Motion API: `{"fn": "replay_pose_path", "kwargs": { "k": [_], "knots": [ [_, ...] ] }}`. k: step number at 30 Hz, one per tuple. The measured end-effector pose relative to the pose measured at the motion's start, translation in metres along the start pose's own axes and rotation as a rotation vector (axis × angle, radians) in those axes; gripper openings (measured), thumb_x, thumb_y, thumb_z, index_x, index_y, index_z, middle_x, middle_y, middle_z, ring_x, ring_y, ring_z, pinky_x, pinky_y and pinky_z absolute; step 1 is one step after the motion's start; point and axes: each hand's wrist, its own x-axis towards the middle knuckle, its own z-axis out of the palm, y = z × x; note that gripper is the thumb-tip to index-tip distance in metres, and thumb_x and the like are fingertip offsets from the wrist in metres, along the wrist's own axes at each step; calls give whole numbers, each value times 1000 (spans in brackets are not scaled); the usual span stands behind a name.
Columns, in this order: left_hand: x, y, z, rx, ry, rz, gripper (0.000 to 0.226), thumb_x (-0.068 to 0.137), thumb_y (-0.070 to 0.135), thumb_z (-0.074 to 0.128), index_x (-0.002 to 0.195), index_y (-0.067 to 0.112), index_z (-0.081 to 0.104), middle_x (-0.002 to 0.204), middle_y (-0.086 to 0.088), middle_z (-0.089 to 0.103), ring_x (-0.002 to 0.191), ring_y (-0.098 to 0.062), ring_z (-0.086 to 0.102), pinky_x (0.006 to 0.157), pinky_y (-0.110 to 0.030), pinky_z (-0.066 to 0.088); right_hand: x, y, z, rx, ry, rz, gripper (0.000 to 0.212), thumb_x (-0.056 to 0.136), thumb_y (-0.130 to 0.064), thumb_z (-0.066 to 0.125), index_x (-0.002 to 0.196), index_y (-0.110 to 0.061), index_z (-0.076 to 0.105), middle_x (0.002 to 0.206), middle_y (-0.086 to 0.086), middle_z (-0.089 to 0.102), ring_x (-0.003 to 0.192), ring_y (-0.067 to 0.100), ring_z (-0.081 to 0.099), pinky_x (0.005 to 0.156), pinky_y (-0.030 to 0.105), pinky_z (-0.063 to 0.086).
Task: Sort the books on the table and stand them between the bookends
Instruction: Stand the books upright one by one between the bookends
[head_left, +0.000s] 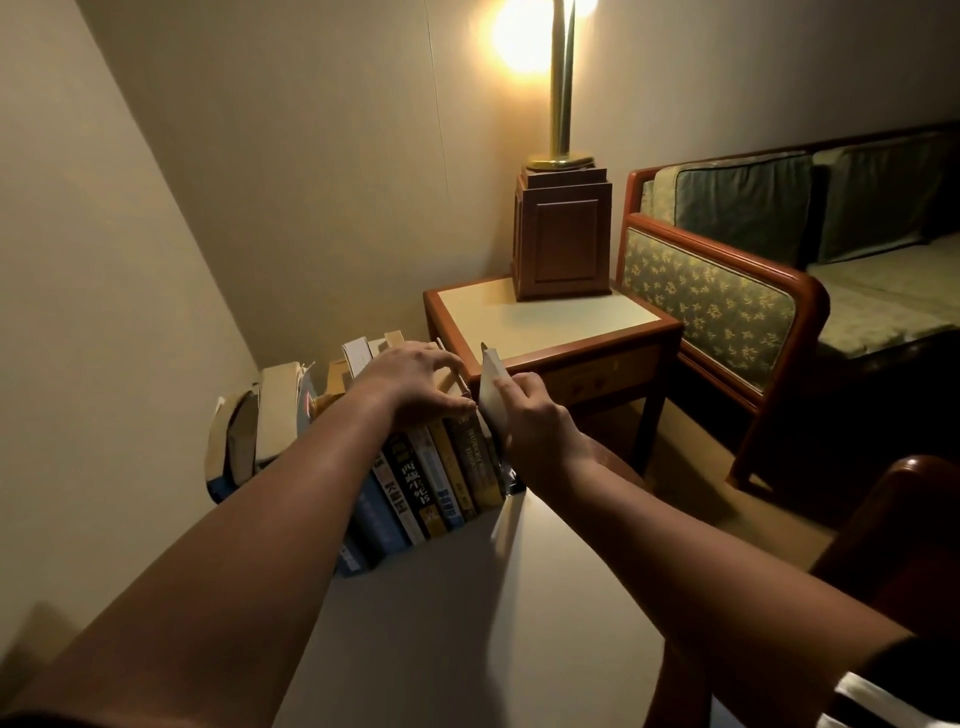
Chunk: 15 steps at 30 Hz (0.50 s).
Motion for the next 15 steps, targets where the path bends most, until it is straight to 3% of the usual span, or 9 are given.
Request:
{"fn": "replay_pose_path", "kwargs": {
  "k": [2,4,7,9,12,15],
  "knots": [
    [1,-1,0,-5,-1,-1,72,77,64,67,140,35,47,149,-2,45,136,-26,40,107,-46,38,-8,4,14,110,121,7,61,88,-14,69,144,-7,44,122,19,58,93,34,69,67,37,63],
    [1,-1,1,2,-1,2,73,77,64,67,140,34,47,149,-3,45,135,-26,40,107,-46,38,-19,6,31,170,181,29,54,91,-16,66,141,-6,47,116,18,61,92,30,69,67,35,62],
    [2,-2,1,-8,-2,0,72,77,62,67,140,33,48,148,-3,45,134,-27,41,106,-44,39,-32,14,54,222,244,84,34,97,-26,61,123,-3,62,107,14,67,94,26,68,72,36,61],
    [2,-3,2,-9,-1,4,73,77,62,67,140,32,48,148,-4,46,134,-27,41,106,-45,40,-36,15,59,282,319,128,36,98,-34,56,113,-3,68,102,13,69,92,23,68,73,34,60],
    [2,-4,2,-19,5,3,74,76,63,68,140,33,48,146,-4,47,132,-27,43,105,-48,41,-34,12,61,413,429,180,25,94,-24,66,110,-4,69,103,10,71,97,16,67,79,26,59],
    [2,-5,2,-15,12,5,73,76,64,67,140,33,48,145,-4,48,129,-26,45,103,-48,43,-35,15,73,581,381,224,19,96,-17,66,113,-9,67,105,4,72,101,13,68,81,33,61]
  ]
}}
